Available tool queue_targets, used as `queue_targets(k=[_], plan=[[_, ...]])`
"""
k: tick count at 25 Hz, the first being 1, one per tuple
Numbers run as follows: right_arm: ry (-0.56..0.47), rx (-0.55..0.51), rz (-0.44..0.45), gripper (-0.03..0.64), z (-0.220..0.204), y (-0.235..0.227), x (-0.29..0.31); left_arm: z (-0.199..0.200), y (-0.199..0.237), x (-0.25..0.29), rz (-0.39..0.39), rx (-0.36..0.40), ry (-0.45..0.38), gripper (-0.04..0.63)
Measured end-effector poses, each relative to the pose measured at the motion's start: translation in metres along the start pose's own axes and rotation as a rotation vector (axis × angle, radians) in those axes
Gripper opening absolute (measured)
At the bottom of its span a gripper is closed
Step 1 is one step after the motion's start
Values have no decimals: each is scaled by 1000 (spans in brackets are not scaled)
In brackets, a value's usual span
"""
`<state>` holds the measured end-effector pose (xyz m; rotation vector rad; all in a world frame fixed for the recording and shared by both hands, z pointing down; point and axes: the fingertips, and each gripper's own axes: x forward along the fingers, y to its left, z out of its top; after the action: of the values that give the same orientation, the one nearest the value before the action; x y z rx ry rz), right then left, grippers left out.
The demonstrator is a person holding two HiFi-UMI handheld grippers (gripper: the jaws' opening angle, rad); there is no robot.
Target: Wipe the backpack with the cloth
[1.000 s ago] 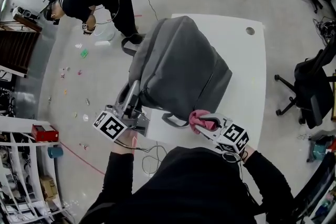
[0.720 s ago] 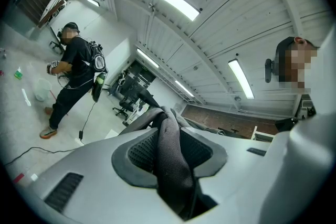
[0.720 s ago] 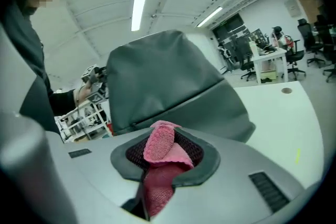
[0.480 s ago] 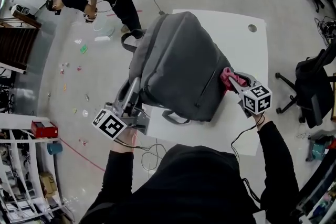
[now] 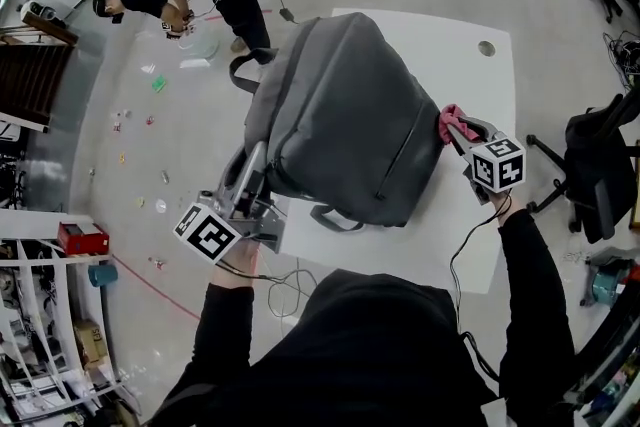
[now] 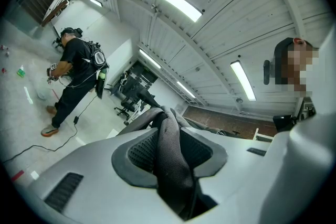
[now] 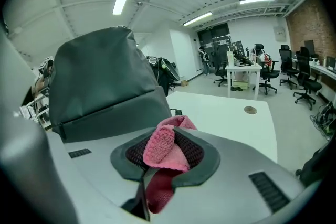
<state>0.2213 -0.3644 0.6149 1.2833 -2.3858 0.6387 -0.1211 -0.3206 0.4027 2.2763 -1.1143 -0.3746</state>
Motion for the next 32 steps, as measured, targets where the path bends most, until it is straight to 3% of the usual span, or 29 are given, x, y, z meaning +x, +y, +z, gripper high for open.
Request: queue_targets(k=[3,10,19,22,28,32], plan=[[-5,33,69,92,-19,43,-15,0,0,0,-2,-8,-9,143],[80,143,334,92,-98,188,-47,0,2,0,-10,-14,-19,143],[68,242,382,92,-109,223,-69,1,-2,2,-24,9,-2,143],[103,277,342,92,-132,230,-66,1,-8,2,-34,101,38,143],[72,421,212,92,-156,230,-69,-9,-39,-2,-125,400,159,143],[34,483,129,92,-154,232,-67,-9,-47,-5,-202,392,171,143]])
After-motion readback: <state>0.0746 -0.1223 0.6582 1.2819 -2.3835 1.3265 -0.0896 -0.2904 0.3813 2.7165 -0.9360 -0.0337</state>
